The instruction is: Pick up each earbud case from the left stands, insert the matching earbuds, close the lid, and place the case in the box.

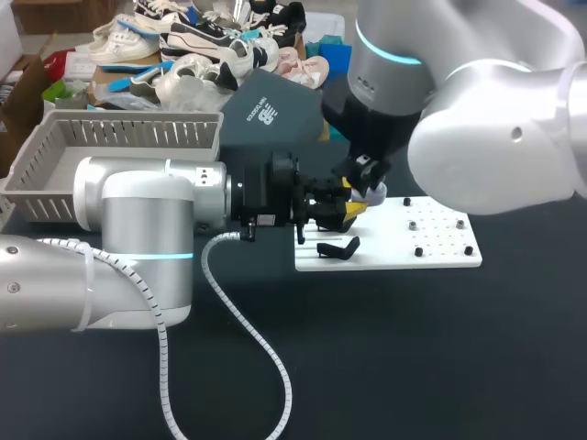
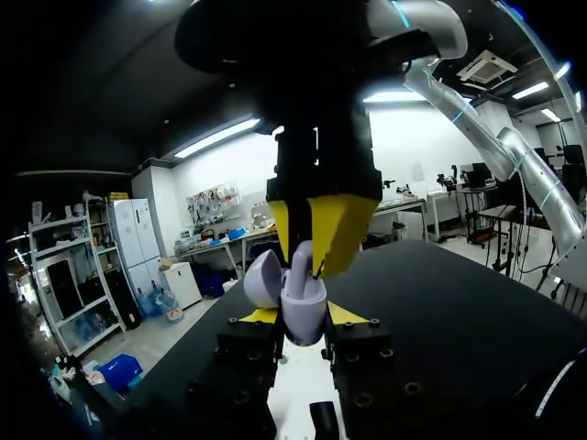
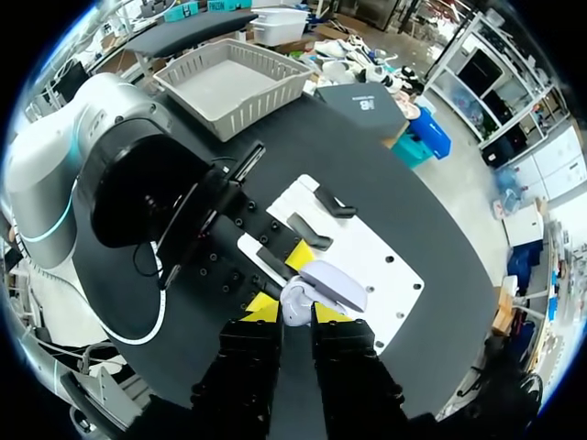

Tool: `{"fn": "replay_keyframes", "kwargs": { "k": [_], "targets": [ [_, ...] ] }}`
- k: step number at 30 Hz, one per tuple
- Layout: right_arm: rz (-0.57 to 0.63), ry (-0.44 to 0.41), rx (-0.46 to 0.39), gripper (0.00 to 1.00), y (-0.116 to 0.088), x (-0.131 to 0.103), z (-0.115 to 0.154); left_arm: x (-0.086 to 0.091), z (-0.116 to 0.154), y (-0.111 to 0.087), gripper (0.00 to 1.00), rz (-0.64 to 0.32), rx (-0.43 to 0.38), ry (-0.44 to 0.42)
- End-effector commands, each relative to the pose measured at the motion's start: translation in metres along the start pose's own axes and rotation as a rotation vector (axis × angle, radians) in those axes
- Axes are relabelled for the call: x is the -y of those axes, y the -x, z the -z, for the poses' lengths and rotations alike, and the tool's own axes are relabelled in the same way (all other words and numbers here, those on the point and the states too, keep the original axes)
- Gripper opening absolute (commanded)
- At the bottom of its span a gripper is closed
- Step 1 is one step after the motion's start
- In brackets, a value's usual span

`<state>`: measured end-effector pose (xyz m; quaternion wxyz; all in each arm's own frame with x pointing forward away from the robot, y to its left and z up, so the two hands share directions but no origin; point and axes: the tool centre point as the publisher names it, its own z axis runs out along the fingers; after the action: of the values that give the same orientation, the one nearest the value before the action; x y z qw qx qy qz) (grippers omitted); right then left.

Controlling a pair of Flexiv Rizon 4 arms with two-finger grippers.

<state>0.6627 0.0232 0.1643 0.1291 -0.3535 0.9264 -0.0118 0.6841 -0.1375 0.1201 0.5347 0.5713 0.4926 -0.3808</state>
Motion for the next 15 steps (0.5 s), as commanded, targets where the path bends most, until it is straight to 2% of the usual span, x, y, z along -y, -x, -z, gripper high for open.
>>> {"fn": "replay_keyframes", "kwargs": {
  "k": [1,15],
  "targets": [
    [-0.002,-0.001,-0.003,0.0,0.0015,-0.0005,-0.0021,0.0009,-0.0003,0.0001,0.0,-0.002,0.002,0.005],
    [-0.009,-0.006,-0.008,0.0,-0.0004,-0.0018,-0.0027,0.0009,-0.0003,0.0001,0.0,-0.002,0.002,0.005]
  ]
}}
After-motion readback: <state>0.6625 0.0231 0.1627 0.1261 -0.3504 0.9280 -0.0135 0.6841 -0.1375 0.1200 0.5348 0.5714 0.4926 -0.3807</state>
